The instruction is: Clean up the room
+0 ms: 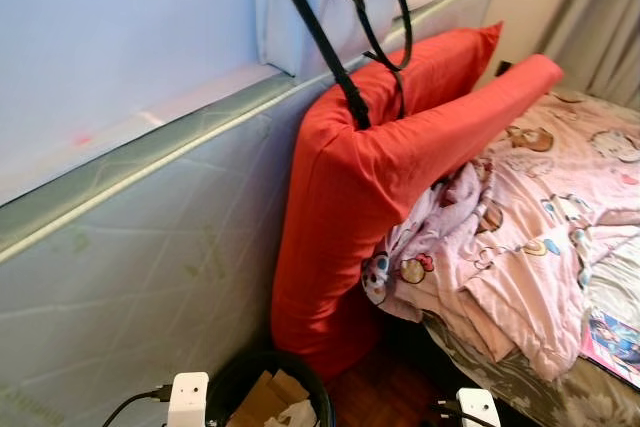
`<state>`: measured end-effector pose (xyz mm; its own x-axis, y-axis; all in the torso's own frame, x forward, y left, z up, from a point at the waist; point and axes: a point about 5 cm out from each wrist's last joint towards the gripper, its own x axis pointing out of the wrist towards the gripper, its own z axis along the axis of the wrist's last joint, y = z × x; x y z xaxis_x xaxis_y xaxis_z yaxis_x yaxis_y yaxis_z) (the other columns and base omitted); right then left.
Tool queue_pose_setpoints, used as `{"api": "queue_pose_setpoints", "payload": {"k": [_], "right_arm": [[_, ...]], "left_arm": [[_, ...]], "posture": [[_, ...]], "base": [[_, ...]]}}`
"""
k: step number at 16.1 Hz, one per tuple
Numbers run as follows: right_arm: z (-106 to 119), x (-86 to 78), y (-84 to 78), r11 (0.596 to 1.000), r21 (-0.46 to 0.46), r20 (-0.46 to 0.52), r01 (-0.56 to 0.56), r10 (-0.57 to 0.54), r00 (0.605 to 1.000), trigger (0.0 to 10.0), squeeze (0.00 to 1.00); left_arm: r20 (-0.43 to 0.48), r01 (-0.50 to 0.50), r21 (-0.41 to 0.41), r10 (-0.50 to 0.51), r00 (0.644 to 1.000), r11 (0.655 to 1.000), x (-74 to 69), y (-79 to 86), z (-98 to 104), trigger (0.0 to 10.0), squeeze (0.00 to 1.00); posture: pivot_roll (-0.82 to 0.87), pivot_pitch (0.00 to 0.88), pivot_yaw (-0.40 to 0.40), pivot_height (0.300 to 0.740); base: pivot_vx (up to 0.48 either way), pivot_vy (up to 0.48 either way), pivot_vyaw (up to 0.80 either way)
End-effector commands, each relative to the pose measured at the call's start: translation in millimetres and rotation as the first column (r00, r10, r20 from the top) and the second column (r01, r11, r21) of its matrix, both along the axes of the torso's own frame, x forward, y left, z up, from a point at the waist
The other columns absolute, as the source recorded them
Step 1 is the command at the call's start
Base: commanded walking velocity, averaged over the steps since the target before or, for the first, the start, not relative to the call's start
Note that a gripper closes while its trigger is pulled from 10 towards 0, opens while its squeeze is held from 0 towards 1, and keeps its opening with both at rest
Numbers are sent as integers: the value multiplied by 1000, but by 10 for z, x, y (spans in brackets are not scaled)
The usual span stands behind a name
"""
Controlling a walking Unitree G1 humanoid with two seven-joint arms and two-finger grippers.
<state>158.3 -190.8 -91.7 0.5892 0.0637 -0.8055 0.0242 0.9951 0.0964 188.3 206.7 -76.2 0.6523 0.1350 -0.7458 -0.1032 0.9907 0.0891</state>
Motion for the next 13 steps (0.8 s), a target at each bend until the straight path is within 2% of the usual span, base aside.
{"api": "queue_pose_setpoints", "payload": {"k": [1,9,13], "right_arm": [[-14,-22,18,1000,0,-14,-3,3,1000,10000,0],[-16,-10,73,1000,-1,-12,-14,14,1000,10000,0],[-8,2,61,1000,-2,-2,-16,16,1000,10000,0]], "left_arm": [[-14,12,8,-12,1000,1000,-32,-9,-19,10000,0],[-16,10,5,-10,1000,1000,-45,-7,-24,10000,0],[-21,12,5,-12,1000,1000,-58,-4,-31,10000,0]], "posture": [[84,0,-45,731],[86,0,-44,731],[86,0,-45,731]], "base": [[0,0,-712],[0,0,-710],[0,0,-106]]}}
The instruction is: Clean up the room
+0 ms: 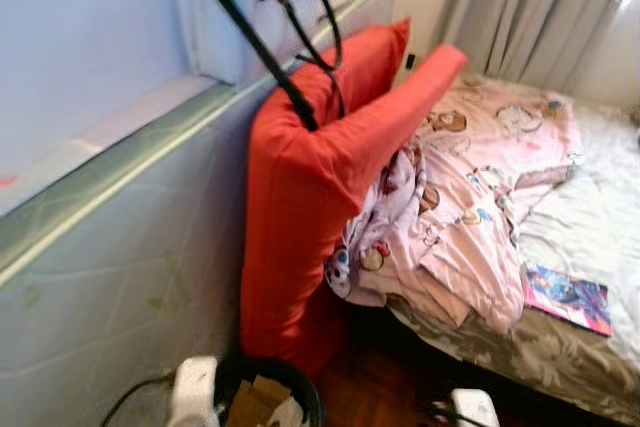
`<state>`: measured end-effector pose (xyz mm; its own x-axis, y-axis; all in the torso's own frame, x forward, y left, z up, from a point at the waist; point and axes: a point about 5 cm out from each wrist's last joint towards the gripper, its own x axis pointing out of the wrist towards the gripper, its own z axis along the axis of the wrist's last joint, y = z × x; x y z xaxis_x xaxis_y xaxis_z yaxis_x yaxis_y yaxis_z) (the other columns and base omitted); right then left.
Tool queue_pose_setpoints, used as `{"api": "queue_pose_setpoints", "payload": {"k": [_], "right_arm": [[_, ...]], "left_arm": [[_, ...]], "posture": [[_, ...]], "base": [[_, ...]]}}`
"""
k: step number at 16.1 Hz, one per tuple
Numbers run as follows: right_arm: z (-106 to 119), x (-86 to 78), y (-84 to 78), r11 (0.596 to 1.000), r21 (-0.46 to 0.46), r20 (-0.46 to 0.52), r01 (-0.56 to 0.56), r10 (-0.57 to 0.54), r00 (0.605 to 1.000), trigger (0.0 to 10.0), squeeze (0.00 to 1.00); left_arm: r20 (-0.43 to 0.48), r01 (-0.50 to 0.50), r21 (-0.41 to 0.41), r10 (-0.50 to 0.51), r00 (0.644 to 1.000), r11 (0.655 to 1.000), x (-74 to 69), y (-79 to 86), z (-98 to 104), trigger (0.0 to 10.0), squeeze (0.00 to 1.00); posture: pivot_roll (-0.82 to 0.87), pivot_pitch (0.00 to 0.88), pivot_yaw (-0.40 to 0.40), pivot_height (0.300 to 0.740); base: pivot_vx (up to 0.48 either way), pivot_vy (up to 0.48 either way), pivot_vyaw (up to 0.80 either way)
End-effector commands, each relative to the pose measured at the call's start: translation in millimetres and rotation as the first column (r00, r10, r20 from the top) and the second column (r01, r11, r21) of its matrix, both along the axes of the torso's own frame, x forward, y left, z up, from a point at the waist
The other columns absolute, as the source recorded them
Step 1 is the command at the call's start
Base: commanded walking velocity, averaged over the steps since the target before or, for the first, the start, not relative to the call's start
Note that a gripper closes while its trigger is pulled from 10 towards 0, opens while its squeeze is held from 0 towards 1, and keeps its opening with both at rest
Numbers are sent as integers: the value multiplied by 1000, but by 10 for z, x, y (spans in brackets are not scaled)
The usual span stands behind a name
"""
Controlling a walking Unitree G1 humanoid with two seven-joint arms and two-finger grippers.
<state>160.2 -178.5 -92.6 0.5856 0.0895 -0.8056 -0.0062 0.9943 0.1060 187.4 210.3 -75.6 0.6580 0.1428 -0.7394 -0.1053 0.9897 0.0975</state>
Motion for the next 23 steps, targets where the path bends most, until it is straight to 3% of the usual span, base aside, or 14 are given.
{"api": "queue_pose_setpoints", "payload": {"k": [1,11,23], "right_arm": [[1,-16,-65,1000,-13,-2,14,-14,1000,10000,0],[-40,-148,-105,1000,-12,-24,-3,3,1000,10000,0],[-40,-148,-111,1000,-18,-28,-9,9,1000,10000,0]], "left_arm": [[-30,14,-5,-14,999,1000,-52,-43,-39,10000,0],[-28,25,-2,-25,999,1000,-50,-69,-41,10000,0],[-21,31,-5,-31,999,1000,-30,-95,-35,10000,0]], "posture": [[86,0,-45,731],[89,0,-49,731],[88,0,-49,731]], "base": [[0,0,0],[0,0,0],[0,-300,0]]}}
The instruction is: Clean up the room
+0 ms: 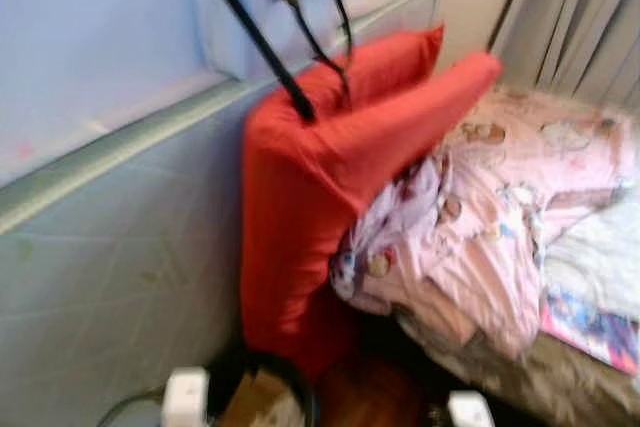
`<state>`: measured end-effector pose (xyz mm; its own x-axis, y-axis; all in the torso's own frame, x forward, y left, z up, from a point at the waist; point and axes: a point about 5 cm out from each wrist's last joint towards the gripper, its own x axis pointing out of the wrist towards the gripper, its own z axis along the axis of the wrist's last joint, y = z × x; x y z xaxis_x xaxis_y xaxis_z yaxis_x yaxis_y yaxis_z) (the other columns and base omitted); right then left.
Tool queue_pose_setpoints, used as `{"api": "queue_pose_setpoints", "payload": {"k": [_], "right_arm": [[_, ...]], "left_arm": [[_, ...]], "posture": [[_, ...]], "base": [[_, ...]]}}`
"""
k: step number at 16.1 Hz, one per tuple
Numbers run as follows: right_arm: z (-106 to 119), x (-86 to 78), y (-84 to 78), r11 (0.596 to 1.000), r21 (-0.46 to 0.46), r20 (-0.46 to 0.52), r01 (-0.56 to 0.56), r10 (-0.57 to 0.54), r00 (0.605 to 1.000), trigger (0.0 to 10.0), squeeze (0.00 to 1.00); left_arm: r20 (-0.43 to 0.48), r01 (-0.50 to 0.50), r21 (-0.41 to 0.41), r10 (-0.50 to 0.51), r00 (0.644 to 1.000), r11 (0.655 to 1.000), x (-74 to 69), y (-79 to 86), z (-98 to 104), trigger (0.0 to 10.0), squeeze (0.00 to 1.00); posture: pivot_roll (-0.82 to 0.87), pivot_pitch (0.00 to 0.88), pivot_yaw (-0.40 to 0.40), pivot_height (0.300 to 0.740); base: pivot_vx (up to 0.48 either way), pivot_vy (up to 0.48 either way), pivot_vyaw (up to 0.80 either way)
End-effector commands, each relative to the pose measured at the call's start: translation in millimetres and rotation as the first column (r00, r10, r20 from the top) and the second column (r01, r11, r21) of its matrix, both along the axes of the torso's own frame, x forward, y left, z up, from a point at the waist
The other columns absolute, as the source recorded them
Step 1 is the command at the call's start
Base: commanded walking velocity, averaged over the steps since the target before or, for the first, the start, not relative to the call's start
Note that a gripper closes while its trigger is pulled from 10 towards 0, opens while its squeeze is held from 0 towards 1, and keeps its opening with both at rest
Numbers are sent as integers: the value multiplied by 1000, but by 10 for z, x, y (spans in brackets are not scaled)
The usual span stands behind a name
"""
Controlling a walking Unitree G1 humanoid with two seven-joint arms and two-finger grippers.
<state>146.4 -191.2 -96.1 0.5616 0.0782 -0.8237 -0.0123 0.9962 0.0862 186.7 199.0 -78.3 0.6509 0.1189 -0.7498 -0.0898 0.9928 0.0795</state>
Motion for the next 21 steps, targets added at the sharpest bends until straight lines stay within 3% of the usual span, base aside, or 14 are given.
{"api": "queue_pose_setpoints", "payload": {"k": [1,18,21], "right_arm": [[-4,-8,16,1000,2,1,0,0,1000,10000,0],[-5,-7,1,1000,-11,-4,11,-11,1000,10000,0],[-8,-11,0,1000,-14,-11,6,-7,1000,10000,0]], "left_arm": [[-9,17,15,-17,1000,1000,-20,15,-8,10000,0],[18,34,11,-34,999,999,27,-27,16,10000,0],[21,35,10,-36,999,999,32,-25,19,10000,0]], "posture": [[89,0,-49,731],[83,0,-48,731],[80,0,-47,731]], "base": [[0,-326,0],[0,-329,0],[0,-330,-777]]}}
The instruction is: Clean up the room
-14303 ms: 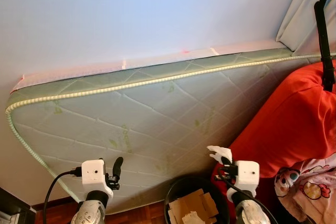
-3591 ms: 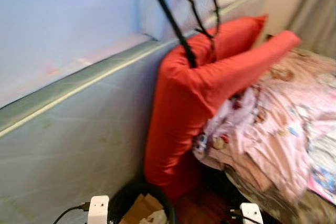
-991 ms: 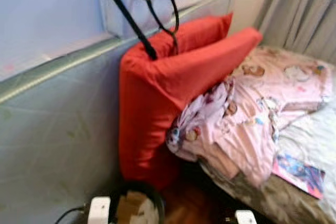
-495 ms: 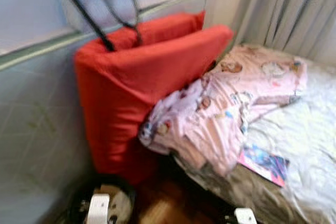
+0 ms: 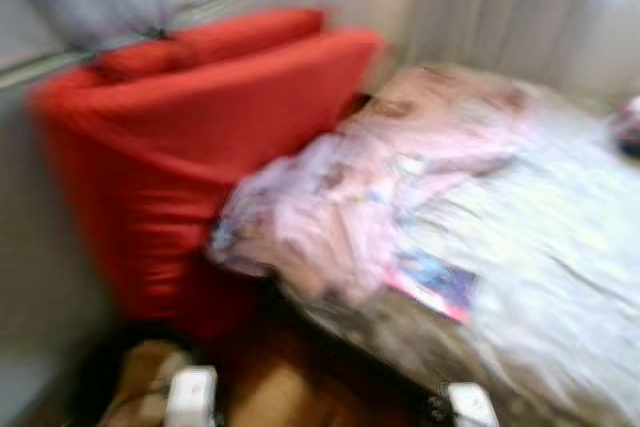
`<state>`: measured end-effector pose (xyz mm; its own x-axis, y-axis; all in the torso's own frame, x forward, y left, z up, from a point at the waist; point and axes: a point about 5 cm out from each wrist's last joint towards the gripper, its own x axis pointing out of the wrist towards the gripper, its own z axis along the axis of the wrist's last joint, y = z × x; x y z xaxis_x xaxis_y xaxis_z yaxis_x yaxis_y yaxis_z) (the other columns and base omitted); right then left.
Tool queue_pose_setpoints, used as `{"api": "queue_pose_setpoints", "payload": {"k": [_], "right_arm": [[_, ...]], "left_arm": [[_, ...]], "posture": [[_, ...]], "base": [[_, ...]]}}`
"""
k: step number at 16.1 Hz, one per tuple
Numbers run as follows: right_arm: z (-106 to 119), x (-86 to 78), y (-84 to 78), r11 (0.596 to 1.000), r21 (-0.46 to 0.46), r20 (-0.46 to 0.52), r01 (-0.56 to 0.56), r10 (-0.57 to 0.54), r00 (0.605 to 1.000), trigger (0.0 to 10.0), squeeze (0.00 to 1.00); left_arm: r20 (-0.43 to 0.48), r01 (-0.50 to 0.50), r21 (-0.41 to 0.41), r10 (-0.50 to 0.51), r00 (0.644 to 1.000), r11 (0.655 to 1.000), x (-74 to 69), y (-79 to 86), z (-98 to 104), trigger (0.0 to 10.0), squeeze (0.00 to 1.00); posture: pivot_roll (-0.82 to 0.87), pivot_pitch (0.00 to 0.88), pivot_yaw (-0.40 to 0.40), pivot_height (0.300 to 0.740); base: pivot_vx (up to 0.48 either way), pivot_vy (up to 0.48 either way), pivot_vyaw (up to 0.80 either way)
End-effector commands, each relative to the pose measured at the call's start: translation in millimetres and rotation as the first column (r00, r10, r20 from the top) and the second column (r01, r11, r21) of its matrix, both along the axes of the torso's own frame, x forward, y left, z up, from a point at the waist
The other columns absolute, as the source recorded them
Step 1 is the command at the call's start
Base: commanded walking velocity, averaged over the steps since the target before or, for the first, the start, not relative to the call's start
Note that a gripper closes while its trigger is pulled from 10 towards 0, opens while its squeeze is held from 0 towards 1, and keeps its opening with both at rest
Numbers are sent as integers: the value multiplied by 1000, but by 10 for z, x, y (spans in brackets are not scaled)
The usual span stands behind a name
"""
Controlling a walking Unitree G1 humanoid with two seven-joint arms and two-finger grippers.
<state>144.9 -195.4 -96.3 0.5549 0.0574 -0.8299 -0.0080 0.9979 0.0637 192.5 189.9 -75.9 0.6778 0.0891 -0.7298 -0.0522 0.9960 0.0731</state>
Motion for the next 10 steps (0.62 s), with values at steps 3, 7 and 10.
{"api": "queue_pose_setpoints", "payload": {"k": [3,7,10], "right_arm": [[5,22,45,1000,11,17,5,-6,1000,10000,0],[-4,11,51,1000,9,3,9,-9,1000,10000,0],[-6,10,59,1000,11,2,10,-10,1000,10000,0]], "left_arm": [[-13,-5,13,5,1000,1000,-36,75,-9,10000,0],[-17,2,13,-2,1000,1000,-24,82,-5,10000,0],[-17,5,14,-5,1000,1000,-17,86,-1,10000,0]], "posture": [[75,0,-46,731],[67,0,-41,731],[64,0,-37,731]], "base": [[0,-329,0],[0,-328,-181],[0,-330,-738]]}}
